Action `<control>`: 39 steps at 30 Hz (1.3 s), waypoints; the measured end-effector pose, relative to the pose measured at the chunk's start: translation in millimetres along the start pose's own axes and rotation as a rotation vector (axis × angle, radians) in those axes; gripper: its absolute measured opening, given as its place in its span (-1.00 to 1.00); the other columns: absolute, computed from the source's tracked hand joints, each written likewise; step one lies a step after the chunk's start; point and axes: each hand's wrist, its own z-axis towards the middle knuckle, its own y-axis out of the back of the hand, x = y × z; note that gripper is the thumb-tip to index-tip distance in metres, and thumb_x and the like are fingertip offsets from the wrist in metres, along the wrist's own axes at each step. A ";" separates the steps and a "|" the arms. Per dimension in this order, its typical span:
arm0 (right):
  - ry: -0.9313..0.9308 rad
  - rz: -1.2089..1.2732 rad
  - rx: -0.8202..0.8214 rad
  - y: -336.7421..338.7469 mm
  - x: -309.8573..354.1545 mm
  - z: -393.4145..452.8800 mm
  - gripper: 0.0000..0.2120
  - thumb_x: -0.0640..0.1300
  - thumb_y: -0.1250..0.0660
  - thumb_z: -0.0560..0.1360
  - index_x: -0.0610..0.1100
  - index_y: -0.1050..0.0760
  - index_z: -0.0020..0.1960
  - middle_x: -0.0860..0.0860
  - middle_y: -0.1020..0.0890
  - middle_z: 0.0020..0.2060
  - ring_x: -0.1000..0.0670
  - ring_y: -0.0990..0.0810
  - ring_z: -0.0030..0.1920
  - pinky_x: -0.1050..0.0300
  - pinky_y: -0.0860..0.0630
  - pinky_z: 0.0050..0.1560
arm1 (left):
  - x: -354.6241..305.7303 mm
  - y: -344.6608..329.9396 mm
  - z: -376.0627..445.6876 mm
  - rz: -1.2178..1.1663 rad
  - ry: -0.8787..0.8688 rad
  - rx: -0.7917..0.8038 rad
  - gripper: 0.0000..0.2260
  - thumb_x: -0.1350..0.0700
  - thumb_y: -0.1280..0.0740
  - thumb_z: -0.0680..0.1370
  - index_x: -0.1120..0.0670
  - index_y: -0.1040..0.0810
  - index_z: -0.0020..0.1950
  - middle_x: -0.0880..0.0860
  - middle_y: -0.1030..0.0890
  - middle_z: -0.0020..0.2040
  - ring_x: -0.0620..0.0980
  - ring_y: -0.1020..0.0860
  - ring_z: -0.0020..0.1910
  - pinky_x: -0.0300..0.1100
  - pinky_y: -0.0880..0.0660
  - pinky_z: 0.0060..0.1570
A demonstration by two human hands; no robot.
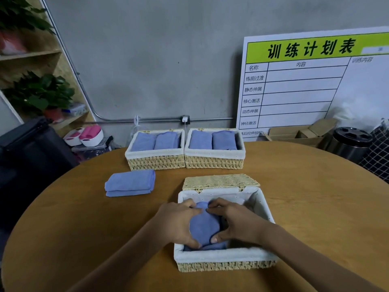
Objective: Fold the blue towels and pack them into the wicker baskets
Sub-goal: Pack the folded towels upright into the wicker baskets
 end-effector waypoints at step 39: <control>-0.104 -0.001 -0.410 27.8 -0.2 118.5 -0.44 0.38 -0.04 0.49 0.05 -0.59 0.15 0.11 -0.64 0.04 0.05 -0.57 0.07 -0.02 -0.48 0.19 | 263.2 -4.5 55.6 -0.247 0.194 -0.130 -0.83 0.00 -0.44 0.48 0.05 -0.54 -0.05 -0.03 -0.57 -0.11 0.01 -0.54 -0.10 -0.05 -0.45 -0.09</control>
